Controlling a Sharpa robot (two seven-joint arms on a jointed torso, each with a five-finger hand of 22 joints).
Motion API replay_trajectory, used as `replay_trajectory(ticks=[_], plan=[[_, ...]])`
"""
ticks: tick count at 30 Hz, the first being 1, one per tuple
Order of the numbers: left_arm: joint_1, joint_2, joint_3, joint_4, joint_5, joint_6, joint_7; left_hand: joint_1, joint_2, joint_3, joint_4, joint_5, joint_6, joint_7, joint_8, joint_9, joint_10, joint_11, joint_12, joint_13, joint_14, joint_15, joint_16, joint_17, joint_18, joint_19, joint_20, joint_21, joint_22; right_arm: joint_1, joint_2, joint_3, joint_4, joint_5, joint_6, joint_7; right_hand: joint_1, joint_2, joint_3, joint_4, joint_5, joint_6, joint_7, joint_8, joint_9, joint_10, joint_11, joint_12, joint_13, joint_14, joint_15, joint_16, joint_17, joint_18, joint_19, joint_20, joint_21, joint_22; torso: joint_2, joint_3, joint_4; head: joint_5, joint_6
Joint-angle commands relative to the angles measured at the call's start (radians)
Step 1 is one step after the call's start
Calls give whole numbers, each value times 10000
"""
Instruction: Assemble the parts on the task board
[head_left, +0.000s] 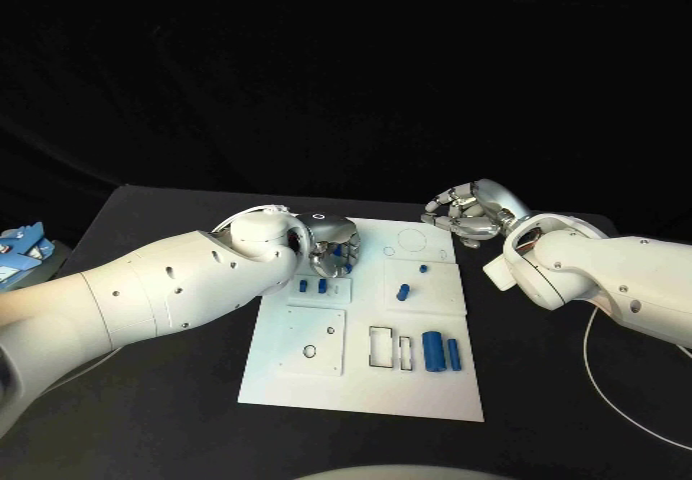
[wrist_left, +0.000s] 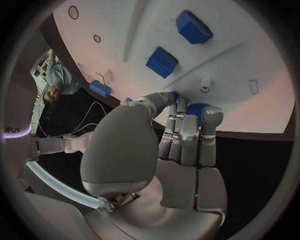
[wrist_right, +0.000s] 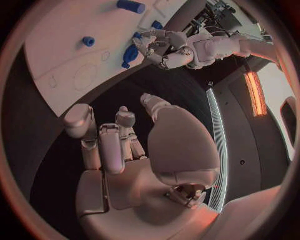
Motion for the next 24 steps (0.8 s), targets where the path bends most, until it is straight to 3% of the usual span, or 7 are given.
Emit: replay_trajectory(ticks=[1, 17, 24], plan=[[-71, 28, -49, -18, 118, 361, 150, -16, 129, 75, -26, -56, 119, -13, -61, -5, 123, -7, -101, -23, 96, -22, 52, -15, -187, 113, -3, 68, 51, -6, 9, 0, 2, -111, 149, 30, 64, 32, 12, 31, 38, -37, -5, 57, -13, 16, -16, -19, -4, 237, -77, -60, -7, 188, -51, 2, -61, -8, -3, 1, 1, -1, -2], [-76, -124, -47, 63, 364, -397, 282, -30, 152, 247, -248, -94, 265, 33, -218, -12, 531, -10, -478, -89, 207, -39, 84, -48, -234, 307, -24, 281, 330, -10, 18, 0, -14, -115, 137, 28, 68, 36, 16, 32, 39, -31, -7, 62, -12, 28, -18, -15, -5, 240, -79, -58, 1, 189, -52, 1, -69, -13, 1, -10, -8, -2, 23], [-71, -423, 50, 401, 621, -907, 414, -187, 99, 204, -219, -105, 323, 52, -262, -10, 616, 5, -606, -106, 229, -22, 86, -71, -243, 338, -17, 312, 375, -18, 4, 0, -18, -129, 117, 24, 68, 36, 16, 32, 39, -31, -7, 62, -12, 28, -18, -15, -5, 240, -79, -58, 1, 189, -52, 1, -69, -13, -13, -4, 19, -36, 23]])
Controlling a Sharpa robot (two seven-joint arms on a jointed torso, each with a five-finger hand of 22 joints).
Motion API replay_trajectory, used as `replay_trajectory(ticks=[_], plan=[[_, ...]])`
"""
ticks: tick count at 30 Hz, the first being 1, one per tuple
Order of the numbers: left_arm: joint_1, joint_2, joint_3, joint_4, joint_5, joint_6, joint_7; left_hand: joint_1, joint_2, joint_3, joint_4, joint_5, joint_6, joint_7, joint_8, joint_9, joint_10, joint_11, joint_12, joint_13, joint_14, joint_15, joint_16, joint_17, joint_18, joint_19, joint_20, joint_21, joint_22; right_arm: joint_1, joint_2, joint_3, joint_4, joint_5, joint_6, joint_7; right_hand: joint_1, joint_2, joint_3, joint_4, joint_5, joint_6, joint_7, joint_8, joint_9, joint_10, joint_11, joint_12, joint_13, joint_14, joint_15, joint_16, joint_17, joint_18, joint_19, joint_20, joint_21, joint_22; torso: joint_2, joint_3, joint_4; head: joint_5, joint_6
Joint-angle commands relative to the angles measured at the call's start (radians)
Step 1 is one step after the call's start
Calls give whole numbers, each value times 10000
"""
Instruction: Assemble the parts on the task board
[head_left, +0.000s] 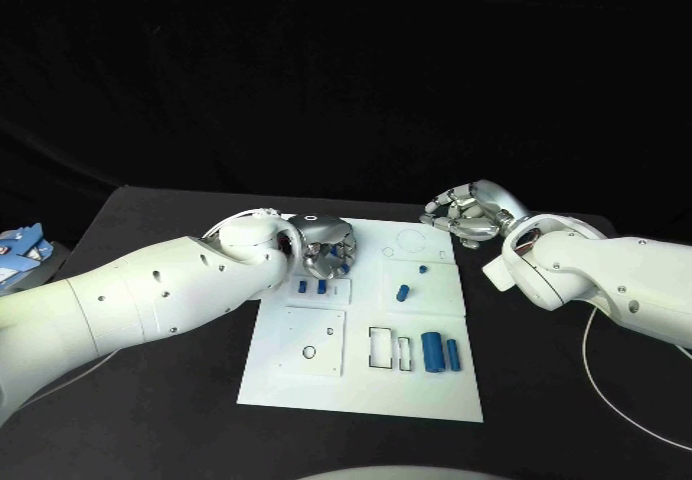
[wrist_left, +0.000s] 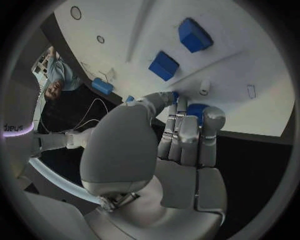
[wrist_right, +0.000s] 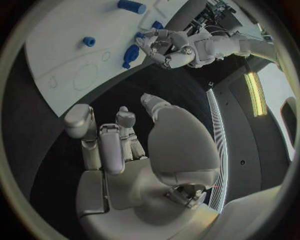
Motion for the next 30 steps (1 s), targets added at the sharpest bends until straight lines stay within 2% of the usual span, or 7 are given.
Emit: replay_trajectory(ticks=[1, 10, 13, 15, 18, 24, 30], plan=[[13, -126, 51, 212, 326, -511, 212, -87, -5, -25, 5, -52, 73, -3, -58, 1, 65, 3, -79, -12, 47, 4, 31, 2, -92, 85, 27, 46, 32, -11, -7, 0, -6, -124, 107, 26, 75, 44, 23, 34, 40, -23, -11, 71, -11, 39, -23, -19, -17, 238, -83, -71, -20, 189, -45, -2, -71, -12, -10, -2, 22, -14, 6], [28, -737, 311, 608, 1031, -521, 226, -181, -46, -26, 15, -40, 67, 10, -140, -10, 38, 28, -288, -64, 79, 20, 37, -11, -98, 111, 35, 61, 58, -20, -9, 0, -100, -116, 98, 6, 75, 44, 23, 34, 40, -23, -11, 71, -11, 39, -23, -19, -17, 238, -83, -71, -20, 189, -45, -2, -71, -12, -21, 5, 18, -9, 47], [31, -976, 355, 759, 1198, -398, 210, -194, -59, -32, 14, -44, 76, 15, -145, -9, 50, 31, -308, -68, 70, 23, 23, -58, -96, 104, 36, 56, 48, -23, -3, 0, -120, -115, 101, -2, 78, 44, 24, 34, 39, -21, -12, 75, -11, 45, -25, -20, -21, 242, -85, -68, -9, 189, -43, -3, -75, -15, -13, 5, 13, 3, 61], [31, -1121, 372, 841, 1282, -291, 198, -200, -63, -35, 14, -45, 78, 16, -147, -9, 55, 32, -315, -69, 64, 24, 15, -85, -94, 97, 37, 51, 38, -27, 0, 0, -127, -115, 104, -4, 78, 44, 24, 34, 39, -21, -12, 75, -11, 45, -25, -20, -21, 242, -85, -68, -9, 189, -43, -3, -75, -15, -12, -2, 18, 40, 86], [29, -1281, 384, 893, 1351, -132, 172, -203, -67, -37, 13, -46, 81, 17, -149, -8, 58, 33, -322, -70, 61, 25, 10, -98, -91, 83, 38, 41, 20, -38, 0, 0, -134, -114, 106, -8, 78, 44, 24, 34, 39, -21, -12, 75, -11, 45, -25, -20, -21, 242, -85, -68, -9, 189, -43, -3, -75, -15, -14, -19, 37, 20, 75], [16, -1461, 383, 839, 1372, 56, 129, -204, -72, -38, 10, -46, 83, 16, -153, -8, 63, 33, -331, -72, 56, 25, 4, -116, -84, 60, 39, 25, -11, -57, 7, 0, -136, -113, 107, -7, 78, 44, 24, 34, 39, -21, -12, 75, -11, 45, -25, -20, -21, 242, -85, -68, -9, 189, -43, -3, -75, -15, -8, -13, 40, 57, 95], [8, -1537, 379, 750, 1345, 139, 96, -201, -75, -37, 3, -45, 86, 15, -156, -8, 66, 32, -343, -74, 49, 26, -4, -136, -83, 54, 40, 21, -18, -70, 20, -1, -135, -113, 108, -5, 78, 44, 24, 34, 39, -21, -12, 75, -11, 45, -25, -20, -21, 242, -85, -68, -9, 189, -43, -3, -75, -15, 14, -12, 5, 99, 104]])
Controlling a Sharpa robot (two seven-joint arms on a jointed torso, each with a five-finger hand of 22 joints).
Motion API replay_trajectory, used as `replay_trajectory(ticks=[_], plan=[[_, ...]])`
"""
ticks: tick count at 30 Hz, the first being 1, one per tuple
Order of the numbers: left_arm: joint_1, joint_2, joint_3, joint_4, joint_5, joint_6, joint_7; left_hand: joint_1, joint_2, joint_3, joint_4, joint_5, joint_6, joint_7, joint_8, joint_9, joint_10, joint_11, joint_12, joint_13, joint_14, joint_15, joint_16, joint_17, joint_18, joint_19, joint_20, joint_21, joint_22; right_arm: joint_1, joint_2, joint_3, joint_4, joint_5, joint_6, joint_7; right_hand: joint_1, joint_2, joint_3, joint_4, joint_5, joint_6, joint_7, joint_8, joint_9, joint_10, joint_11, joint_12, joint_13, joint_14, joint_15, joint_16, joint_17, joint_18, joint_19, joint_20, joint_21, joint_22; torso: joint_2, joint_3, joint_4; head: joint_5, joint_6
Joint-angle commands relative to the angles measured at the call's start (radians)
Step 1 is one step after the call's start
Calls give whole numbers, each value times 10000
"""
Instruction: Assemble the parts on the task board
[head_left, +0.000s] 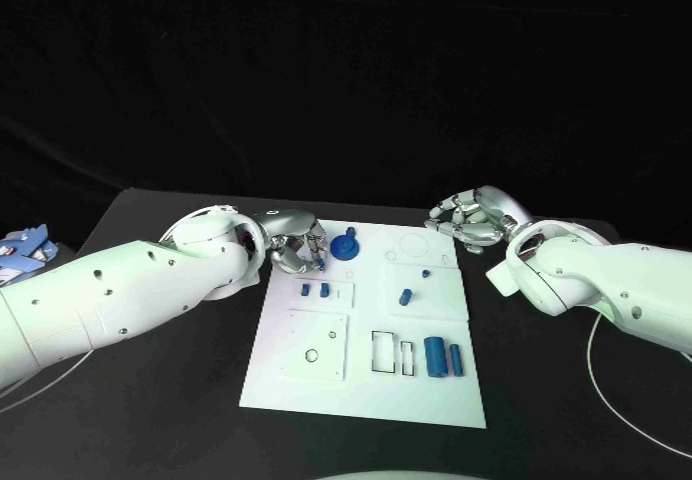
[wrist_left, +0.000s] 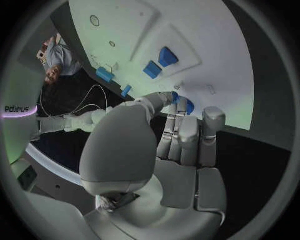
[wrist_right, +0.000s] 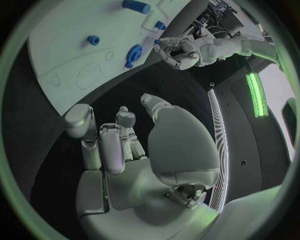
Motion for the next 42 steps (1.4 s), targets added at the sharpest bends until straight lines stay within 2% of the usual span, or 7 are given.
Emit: replay_trajectory(ticks=[1, 8, 26, 42], plan=[[0, -6, 6, -17, 128, 268, 1, -87, -33, -36, 3, -46, 86, 14, -54, -10, 67, 32, -20, -16, 44, 20, -3, -8, -85, 22, 14, 21, -16, -13, 11, 0, 3, -102, 110, 9, 78, 44, 24, 34, 39, -21, -12, 36, -11, 45, -25, -19, -13, 279, -47, -30, 2, 189, -43, -3, -41, -15, 16, 0, -22, 17, 2], [-1, 13, 3, -52, 122, 320, -26, -83, -32, -33, -5, -46, 97, 11, -57, -8, 82, 30, -36, -18, 36, 20, -14, -35, -84, 16, 16, 17, -21, -17, 8, 0, 12, -102, 114, 5, 78, 36, 21, 40, 35, -19, -16, 45, -12, 46, -28, -38, -44, 280, -52, -43, -11, 188, -31, -8, -45, -13, 17, 17, -29, 37, -13], [-4, 143, -22, -138, 81, 432, -63, -88, -32, -34, -8, -47, 106, 10, -63, -7, 98, 30, -55, -20, 30, 21, -20, -48, -80, 3, 16, 7, -37, -18, -1, 0, 36, -104, 116, 4, 78, 36, 21, 40, 35, -19, -16, 45, -12, 46, -28, -38, -44, 280, -52, -43, -11, 188, -31, -8, -45, -13, 7, 8, -20, 25, -39], [-2, 160, -34, -119, 82, 642, -78, -83, -10, -33, -25, -55, 159, -7, -62, 4, 179, 13, -89, -16, 22, 11, -29, -71, -78, -14, 20, -6, -52, -18, -5, 0, 39, -105, 116, 4, 78, 36, 21, 40, 35, -19, -16, 45, -12, 46, -28, -38, -44, 280, -52, -43, -11, 188, -31, -8, -45, -13, 5, 15, -24, 25, -46]])
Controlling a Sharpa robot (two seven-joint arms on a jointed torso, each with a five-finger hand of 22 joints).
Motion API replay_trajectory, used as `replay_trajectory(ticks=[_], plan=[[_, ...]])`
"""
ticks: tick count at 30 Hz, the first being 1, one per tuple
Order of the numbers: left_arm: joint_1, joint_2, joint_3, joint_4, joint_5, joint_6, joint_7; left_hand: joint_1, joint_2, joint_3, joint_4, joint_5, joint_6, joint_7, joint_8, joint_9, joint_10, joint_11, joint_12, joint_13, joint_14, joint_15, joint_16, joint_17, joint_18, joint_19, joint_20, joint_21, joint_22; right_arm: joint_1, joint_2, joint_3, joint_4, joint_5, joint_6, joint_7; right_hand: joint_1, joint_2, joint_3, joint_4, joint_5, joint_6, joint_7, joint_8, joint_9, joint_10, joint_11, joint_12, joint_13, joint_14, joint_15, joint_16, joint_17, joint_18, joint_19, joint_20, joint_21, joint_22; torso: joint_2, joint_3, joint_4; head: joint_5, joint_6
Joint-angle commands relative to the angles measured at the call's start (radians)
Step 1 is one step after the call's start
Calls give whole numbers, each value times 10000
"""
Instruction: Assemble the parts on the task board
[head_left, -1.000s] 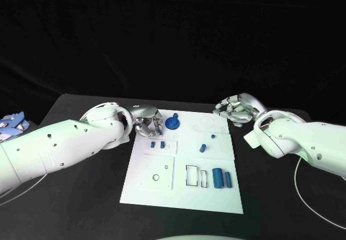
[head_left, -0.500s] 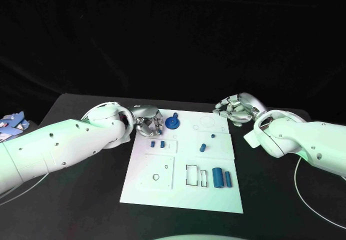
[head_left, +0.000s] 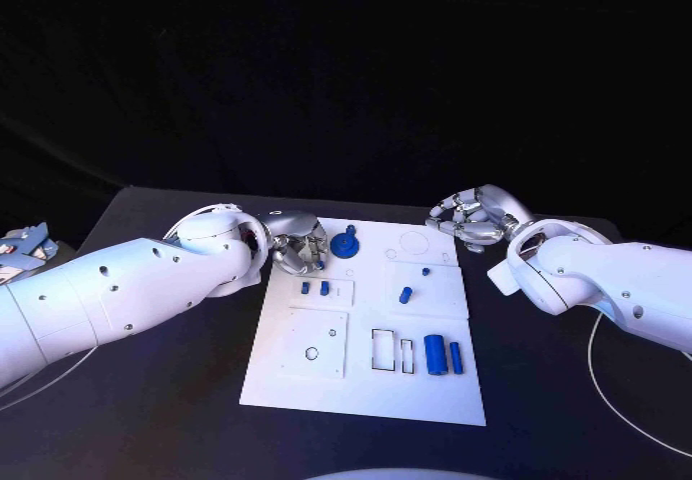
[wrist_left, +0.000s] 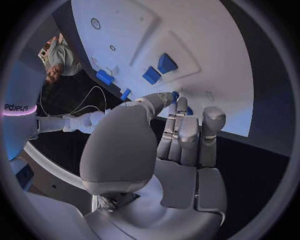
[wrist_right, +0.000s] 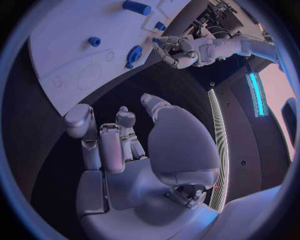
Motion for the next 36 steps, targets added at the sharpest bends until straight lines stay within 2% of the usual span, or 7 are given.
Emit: replay_trajectory(ticks=[1, 21, 28, 36], plan=[[-2, 23, -2, 18, 37, 280, -33, -84, -8, -33, -27, -57, 98, -6, -63, 6, 78, -24, -40, -9, 20, 9, -32, -23, -78, -15, 21, -3, -10, -7, -3, 0, 17, -100, 115, 7, 76, 28, 16, 51, 32, -23, -19, 55, -15, 64, -32, -42, -24, 280, -57, -60, -30, 188, -22, -13, -63, -21, -2, 4, -2, 0, 4], [-2, 70, -14, -55, 36, 325, -120, -64, 16, -12, -55, -46, 97, 22, -102, 2, 104, -14, -117, -19, 14, 9, -36, -33, -71, -38, 16, -20, -33, -7, -23, 0, 58, -101, 108, 7, 76, 28, 16, 51, 32, -23, -19, 55, -15, 64, -32, -42, -24, 280, -57, -60, -30, 188, -22, -13, -63, -21, 7, -4, -2, -10, 2], [-2, 110, -31, -98, 67, 300, -94, -125, -9, 27, -77, -45, -149, 117, -396, -80, 48, 81, -463, -82, -35, 89, -53, -134, -58, -125, 57, -77, -123, -7, -27, 0, 66, -102, 109, 10, 76, 28, 16, 51, 32, -23, -19, 55, -15, 64, -32, -42, -24, 280, -57, -60, -30, 188, -22, -13, -63, -21, 6, -3, -4, -17, -3], [-2, 126, -42, -116, 80, 336, -92, -137, 118, 88, -43, -40, -149, 115, -454, -93, 60, 90, -555, -90, -47, 102, -48, -153, -46, -163, 67, -100, -166, -7, -32, 0, 71, -102, 109, 14, 76, 28, 16, 51, 32, -23, -19, 55, -15, 64, -32, -42, -24, 280, -57, -60, -30, 188, -22, -13, -63, -21, 3, -1, -2, -20, -6]])
